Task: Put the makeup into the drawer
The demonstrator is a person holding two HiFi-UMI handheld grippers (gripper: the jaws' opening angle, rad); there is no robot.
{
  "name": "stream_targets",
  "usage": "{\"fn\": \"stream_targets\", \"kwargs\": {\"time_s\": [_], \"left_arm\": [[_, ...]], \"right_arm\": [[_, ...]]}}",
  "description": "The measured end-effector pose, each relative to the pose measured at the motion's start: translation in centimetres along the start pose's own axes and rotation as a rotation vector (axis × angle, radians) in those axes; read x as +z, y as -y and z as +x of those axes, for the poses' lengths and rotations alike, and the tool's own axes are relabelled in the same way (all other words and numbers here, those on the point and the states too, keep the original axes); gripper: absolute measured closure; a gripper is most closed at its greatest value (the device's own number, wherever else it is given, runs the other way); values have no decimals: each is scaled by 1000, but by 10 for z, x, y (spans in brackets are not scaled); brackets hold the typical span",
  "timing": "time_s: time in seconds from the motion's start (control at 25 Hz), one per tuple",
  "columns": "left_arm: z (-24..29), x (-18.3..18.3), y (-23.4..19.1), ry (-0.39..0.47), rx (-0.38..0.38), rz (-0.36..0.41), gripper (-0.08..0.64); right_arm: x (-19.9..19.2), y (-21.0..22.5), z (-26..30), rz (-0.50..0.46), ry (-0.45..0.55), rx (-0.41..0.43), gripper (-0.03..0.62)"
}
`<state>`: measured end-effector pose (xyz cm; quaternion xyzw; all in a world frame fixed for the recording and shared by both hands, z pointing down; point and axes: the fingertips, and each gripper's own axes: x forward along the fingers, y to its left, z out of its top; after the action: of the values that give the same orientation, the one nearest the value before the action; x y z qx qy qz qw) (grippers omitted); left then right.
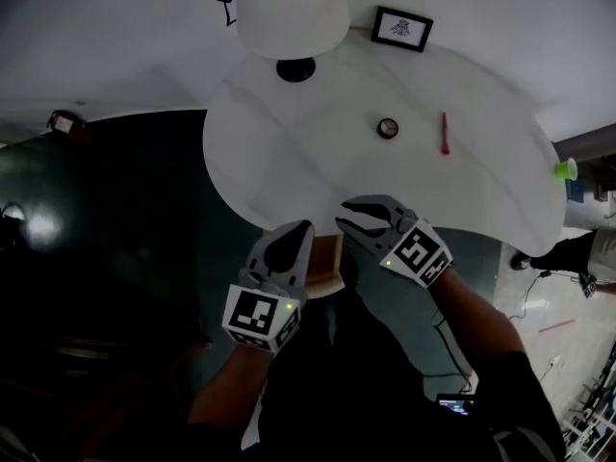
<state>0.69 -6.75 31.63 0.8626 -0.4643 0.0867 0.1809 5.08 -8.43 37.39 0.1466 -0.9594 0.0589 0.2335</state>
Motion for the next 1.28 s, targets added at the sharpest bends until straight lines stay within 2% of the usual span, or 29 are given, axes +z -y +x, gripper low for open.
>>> {"fn": "stream_targets", "kwargs": {"time_s": [0.16,0.32,0.6,0.92,1.12,1.16,1.2,1.24,1.28], "left_arm": [[23,18,10,-1,-19,17,549],[47,28,12,-4,-15,11,549],[92,38,16,-6,-32,10,549],[142,48,11,8,-26,33,549],[164,48,11,9,-31,29,549],[167,47,11,7,-33,26,549],[170,45,12,5,-35,24,549],[172,44,12,2,-35,23,549],[174,43,13,-1,-36,23,549]], "right_arm": [[2,48,-26,58,55,-91,561],[-11,101,-41,87,59,-163,575],[-36,177,-51,126,23,-243,575],[-51,208,-47,147,3,-225,575],[-64,216,-37,112,-51,-199,572],[-68,218,-35,111,-66,-195,559],[-71,220,-32,115,-80,-190,463],[-74,222,-30,121,-94,-183,409],[-76,223,-27,124,-106,-175,400]]}}
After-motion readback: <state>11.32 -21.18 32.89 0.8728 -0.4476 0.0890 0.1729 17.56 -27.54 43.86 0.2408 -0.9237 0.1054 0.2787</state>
